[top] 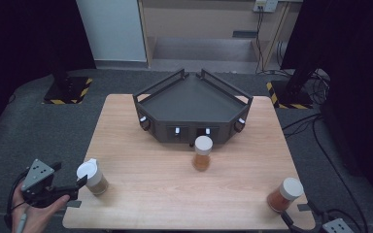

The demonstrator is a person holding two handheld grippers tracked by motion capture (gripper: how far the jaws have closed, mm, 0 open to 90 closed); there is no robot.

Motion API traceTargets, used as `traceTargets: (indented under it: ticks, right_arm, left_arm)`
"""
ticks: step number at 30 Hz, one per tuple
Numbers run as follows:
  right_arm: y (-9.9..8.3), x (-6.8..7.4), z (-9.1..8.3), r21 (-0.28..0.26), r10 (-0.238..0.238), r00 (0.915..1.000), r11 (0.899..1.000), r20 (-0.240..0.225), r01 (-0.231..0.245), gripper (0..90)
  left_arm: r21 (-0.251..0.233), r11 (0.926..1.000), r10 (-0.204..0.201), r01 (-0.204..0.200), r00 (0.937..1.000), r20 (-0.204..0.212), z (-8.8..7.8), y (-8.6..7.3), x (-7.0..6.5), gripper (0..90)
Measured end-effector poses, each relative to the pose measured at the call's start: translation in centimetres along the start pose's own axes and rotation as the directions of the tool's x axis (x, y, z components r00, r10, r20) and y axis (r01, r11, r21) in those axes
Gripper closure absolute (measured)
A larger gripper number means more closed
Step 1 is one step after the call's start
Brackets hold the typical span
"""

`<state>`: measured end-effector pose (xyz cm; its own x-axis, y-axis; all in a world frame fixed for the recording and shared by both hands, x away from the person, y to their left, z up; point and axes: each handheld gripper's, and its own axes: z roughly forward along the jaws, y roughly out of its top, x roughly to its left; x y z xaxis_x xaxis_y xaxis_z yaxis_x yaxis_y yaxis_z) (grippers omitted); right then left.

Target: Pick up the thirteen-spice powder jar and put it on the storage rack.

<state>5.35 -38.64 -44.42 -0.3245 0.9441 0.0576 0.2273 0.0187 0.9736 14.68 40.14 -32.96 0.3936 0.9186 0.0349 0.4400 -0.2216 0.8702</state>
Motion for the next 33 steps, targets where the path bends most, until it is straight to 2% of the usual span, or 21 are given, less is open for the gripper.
traceTargets:
  ticks: [2,10,16,25,28,33]
  right_arm:
    - [0.0,0.0,0.0,0.001,0.0,1.0,1.0,0.001,0.0,4.5]
    - [0.0,0.0,0.0,0.0,0.002,1.0,1.0,0.0,-0.002,4.7]
    - [0.0,0.0,0.1,0.0,0.004,1.0,1.0,0.003,-0.004,4.8]
    - [-0.1,-0.1,0.1,-0.001,0.007,1.0,1.0,-0.001,-0.007,4.9]
    - [-0.1,-0.1,0.2,0.001,0.007,1.0,1.0,-0.002,-0.007,5.0]
    - [-0.1,-0.1,0.2,-0.001,0.01,0.9999,1.0,0.0,-0.01,4.9]
  left_arm:
    - [0.016,0.9998,0.013,-0.012,0.9999,-0.005,0.5,0.0,-0.3,2.9]
    - [0.052,0.9984,0.022,-0.022,0.9997,-0.007,2.1,0.3,-0.3,3.1]
    - [0.075,0.9972,0.001,0.0,1.0,-0.009,3.2,0.2,-0.4,4.0]
    - [0.108,0.994,0.014,-0.014,0.9999,-0.008,4.7,0.1,-0.5,8.7]
    - [0.107,0.9942,0.002,-0.001,1.0,-0.005,4.9,-0.1,-0.4,9.5]
    - [0.128,0.9918,0.007,-0.006,0.9999,-0.008,5.6,-0.3,-0.4,10.7]
